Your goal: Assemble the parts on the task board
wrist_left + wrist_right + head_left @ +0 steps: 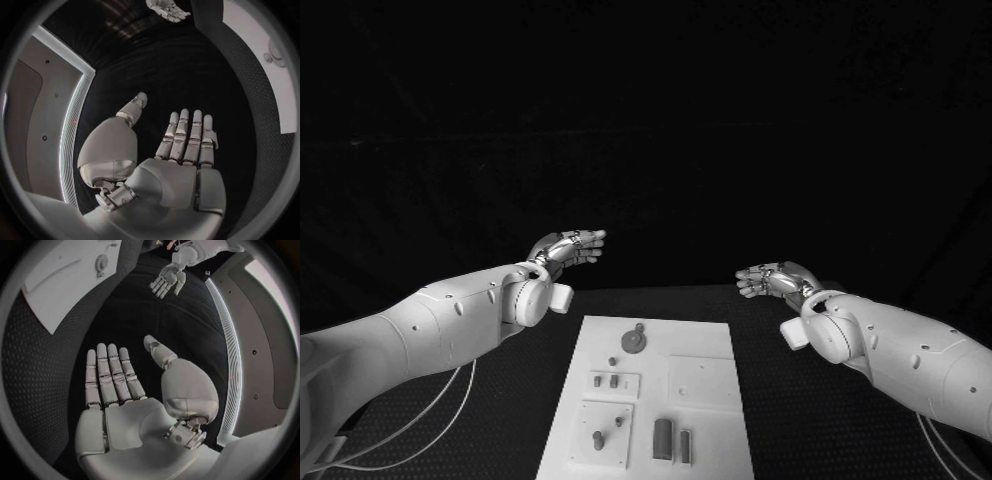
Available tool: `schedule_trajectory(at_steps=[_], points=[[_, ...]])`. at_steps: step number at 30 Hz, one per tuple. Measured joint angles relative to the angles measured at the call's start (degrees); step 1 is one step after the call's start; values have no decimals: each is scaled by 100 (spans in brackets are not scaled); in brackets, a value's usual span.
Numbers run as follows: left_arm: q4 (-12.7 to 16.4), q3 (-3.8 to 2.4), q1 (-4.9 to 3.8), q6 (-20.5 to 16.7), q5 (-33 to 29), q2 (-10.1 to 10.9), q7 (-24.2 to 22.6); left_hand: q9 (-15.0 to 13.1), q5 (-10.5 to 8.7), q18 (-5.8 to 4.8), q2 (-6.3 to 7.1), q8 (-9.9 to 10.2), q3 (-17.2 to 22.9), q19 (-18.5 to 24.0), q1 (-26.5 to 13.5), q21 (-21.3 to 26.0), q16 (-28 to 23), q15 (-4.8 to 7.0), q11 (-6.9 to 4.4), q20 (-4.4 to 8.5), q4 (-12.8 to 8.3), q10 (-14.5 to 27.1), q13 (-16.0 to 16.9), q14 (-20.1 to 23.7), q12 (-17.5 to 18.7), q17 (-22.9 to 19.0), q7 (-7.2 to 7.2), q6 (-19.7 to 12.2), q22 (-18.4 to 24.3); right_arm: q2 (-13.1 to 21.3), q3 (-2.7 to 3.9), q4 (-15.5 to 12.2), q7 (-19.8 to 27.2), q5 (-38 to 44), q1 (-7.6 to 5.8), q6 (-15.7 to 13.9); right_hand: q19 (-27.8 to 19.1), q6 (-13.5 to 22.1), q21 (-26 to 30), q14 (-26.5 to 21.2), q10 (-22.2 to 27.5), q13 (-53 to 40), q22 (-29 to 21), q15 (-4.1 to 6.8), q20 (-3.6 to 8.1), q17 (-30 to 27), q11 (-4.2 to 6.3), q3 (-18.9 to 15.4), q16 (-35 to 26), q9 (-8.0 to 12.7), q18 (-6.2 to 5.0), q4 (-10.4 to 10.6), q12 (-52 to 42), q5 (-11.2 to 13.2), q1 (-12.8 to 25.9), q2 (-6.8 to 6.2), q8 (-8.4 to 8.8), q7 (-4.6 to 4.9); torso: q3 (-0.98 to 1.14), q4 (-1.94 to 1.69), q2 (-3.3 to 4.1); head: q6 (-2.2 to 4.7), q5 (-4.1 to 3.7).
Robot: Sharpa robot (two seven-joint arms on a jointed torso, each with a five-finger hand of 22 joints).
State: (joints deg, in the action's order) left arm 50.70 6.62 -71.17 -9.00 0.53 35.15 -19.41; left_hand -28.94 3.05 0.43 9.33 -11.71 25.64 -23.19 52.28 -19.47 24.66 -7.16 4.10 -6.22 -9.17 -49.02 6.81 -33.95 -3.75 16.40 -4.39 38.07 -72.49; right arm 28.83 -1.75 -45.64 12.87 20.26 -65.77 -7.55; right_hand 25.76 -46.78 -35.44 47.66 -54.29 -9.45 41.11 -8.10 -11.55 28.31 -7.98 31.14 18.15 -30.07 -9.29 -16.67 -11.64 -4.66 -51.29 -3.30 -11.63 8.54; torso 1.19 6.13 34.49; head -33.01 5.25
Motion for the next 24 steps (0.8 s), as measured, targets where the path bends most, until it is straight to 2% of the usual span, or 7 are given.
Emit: schedule_trajectory(at_steps=[3, 7, 10, 12, 15, 18, 24], points=[[31, 0, 2, 45, -42, 1, -31, -26, 0, 0, -29, -28, -15, 7, -28, 0, 0, -1, 0, 7, 15, 0, -18, 0, 0, 3, -13, 14, -28, 9, 4, -13, 32, -57, 5, 18, -2, 17, 10, 0, -31, 60, -15, 0, -2, -45, -29, -26, -23, 18, 0, 22, 39, 0, 16, 16, 0, 17, 7, 1, -8, 19, 9], [51, 0, 13, 37, -42, 13, -21, 1169, -131, 1, -425, 447, -1066, 966, -2169, 819, -1027, 289, -161, 254, 400, 2032, -294, 1417, 144, -666, 151, -1555, 936, 23, 3, -37, 24, -60, 7, 2, -1060, 1916, 1465, -1928, 2150, 431, -1679, 301, 441, -1180, 312, -1302, -763, 1235, 370, 684, 519, 180, 2114, 171, 457, -322, 7, -3, -10, 20, 3], [193, -34, 55, -6, -41, 55, -18, 1788, -190, 1, -614, 708, -1605, 1453, -3264, 1226, -1544, 443, -249, 387, 586, 3063, -433, 2129, 227, -1016, 254, -2364, 1612, 88, 4, -177, 23, -79, 29, -45, -1605, 2909, 2212, -2949, 3328, 616, -2551, 490, 699, -1773, 487, -1953, -1141, 1869, 560, 1038, 752, 281, 3194, 227, 708, -516, -3, -41, -30, 5, -46], [374, -66, 106, -69, -41, 97, -21, 2115, -219, 2, -708, 845, -1888, 1710, -3841, 1439, -1817, 524, -297, 458, 683, 3606, -506, 2504, 261, -1201, 308, -2792, 2792, 154, 13, -352, 30, -111, 56, -108, -1890, 3431, 2606, -3486, 3949, 713, -3013, 584, 837, -2086, 579, -2297, -1340, 2206, 632, 1224, 872, 335, 3761, 257, 843, -616, -10, -85, -53, -10, -94], [729, -128, 207, -228, -41, 179, -45, 2427, -240, 3, -796, 976, -2158, 1951, -4393, 1642, -2077, 602, -344, 523, 778, 4126, -577, 2860, 306, -1376, 361, -3198, 4503, 279, 28, -705, 76, -188, 101, -261, -2163, 3932, 2982, -4000, 4543, 807, -3453, 673, 963, -2386, 666, -2623, -1531, 2526, 759, 1402, 990, 375, 4307, 287, 971, -712, -35, -200, -112, -44, -211], [1145, -202, 330, -472, -41, 294, -92, 2614, -256, 3, -853, 1049, -2320, 2086, -4727, 1764, -2231, 651, -373, 571, 832, 4436, -618, 3073, 309, -1483, 391, -3443, 5597, 423, 46, -1136, 154, -295, 148, -480, -2321, 4231, 3206, -4303, 4897, 861, -3716, 723, 1046, -2564, 721, -2812, -1644, 2721, 766, 1517, 1055, 400, 4635, 304, 1048, -768, -63, -335, -187, -86, -336], [2276, -394, 659, -1278, -44, 577, -274, 2793, -262, 2, -916, 1108, -2442, 2218, -5032, 1871, -2358, 696, -403, 601, 892, 4721, -656, 3252, 336, -1584, 419, -3656, 6650, 825, 94, -2281, 462, -673, 284, -1197, -2532, 4619, 3503, -4708, 5362, 929, -4061, 801, 1140, -2794, 789, -3075, -1784, 2969, 849, 1653, 1131, 426, 5072, 329, 1137, -848, -103, -533, -291, -129, -492]])
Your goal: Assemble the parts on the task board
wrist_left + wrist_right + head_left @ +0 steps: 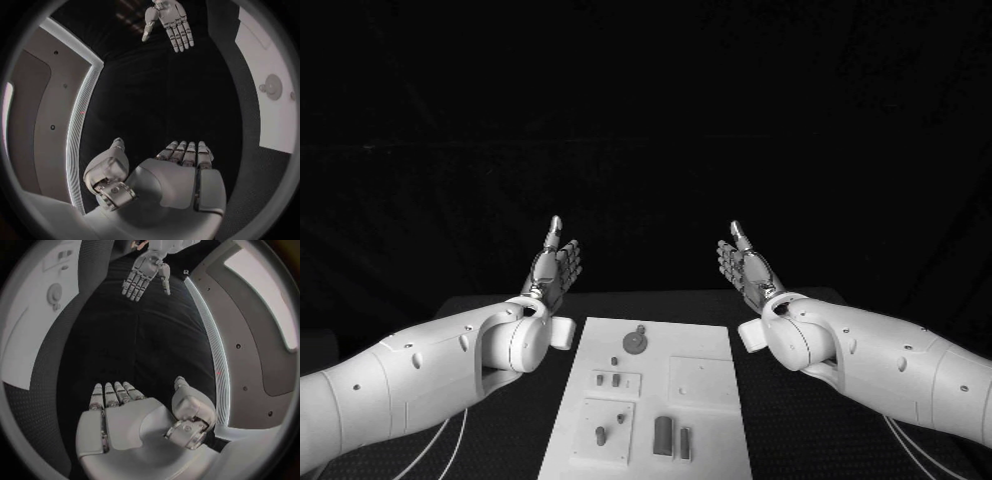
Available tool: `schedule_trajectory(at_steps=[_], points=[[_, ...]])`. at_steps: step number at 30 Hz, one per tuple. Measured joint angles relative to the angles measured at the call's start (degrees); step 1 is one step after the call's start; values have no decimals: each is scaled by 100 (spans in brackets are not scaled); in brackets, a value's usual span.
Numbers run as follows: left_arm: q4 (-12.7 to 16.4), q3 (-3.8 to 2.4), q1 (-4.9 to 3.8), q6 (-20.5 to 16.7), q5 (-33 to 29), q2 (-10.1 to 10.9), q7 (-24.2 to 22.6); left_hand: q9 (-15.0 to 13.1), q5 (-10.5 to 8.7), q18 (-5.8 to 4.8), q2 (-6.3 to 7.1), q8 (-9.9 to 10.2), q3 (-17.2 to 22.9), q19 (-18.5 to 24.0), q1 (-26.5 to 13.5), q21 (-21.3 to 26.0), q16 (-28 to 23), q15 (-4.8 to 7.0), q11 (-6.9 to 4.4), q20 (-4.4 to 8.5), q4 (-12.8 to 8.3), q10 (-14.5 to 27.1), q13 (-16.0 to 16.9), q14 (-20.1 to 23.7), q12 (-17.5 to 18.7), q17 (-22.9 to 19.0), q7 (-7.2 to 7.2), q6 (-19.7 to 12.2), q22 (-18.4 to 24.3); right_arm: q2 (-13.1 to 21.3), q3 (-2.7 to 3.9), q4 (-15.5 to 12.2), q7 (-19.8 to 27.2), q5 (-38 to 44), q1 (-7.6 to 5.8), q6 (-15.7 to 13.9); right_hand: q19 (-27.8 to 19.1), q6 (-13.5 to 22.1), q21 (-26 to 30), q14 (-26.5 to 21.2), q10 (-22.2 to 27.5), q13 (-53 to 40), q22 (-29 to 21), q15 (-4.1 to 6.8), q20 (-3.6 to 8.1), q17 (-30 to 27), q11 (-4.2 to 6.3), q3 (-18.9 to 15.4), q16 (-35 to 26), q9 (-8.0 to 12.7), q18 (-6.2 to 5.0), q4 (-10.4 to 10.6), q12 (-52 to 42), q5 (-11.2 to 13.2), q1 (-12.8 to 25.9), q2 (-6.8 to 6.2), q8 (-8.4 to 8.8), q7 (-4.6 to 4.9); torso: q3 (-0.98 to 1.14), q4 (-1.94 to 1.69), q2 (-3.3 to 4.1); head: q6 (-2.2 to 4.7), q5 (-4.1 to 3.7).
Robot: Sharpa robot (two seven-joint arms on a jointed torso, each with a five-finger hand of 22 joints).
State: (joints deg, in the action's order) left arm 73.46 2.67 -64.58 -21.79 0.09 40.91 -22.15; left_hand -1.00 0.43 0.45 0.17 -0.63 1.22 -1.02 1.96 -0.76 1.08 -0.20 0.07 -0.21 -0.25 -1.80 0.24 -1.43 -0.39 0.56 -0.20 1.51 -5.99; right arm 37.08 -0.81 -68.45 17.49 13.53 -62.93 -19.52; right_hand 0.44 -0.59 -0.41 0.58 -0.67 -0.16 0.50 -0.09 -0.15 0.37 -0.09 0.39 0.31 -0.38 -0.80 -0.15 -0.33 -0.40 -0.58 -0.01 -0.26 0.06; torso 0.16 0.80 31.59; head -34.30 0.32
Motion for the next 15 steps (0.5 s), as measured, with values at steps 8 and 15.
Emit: schedule_trajectory(at_steps=[8, 15], points=[[1241, -201, 339, -1187, -4, 283, -314, 87, -16, 1, -19, 24, -102, 82, -154, 56, -88, 20, -7, 20, 23, 150, -15, 122, 0, -49, 20, -122, 573, 511, 51, -1425, 518, -635, 187, -1173, -17, 33, 21, -31, 46, 11, -44, 7, 17, -29, 10, -14, -11, 32, 1, 14, 13, 0, 25, 1, 7, -7, -14, -69, -34, -8, -31], [1618, -258, 442, -1822, -7, 374, -505, 95, -16, 1, -19, 24, -102, 82, -154, 56, -88, 20, -7, 20, 23, 150, -19, 122, 0, -51, 20, -121, 593, 729, 73, -2048, 859, -1043, 263, -1929, -17, 33, 21, -31, 46, 11, -45, 7, 17, -32, 10, -14, -11, 33, 0, 14, 13, 0, 25, 1, 6, -7, -16, -77, -40, -8, -32]])
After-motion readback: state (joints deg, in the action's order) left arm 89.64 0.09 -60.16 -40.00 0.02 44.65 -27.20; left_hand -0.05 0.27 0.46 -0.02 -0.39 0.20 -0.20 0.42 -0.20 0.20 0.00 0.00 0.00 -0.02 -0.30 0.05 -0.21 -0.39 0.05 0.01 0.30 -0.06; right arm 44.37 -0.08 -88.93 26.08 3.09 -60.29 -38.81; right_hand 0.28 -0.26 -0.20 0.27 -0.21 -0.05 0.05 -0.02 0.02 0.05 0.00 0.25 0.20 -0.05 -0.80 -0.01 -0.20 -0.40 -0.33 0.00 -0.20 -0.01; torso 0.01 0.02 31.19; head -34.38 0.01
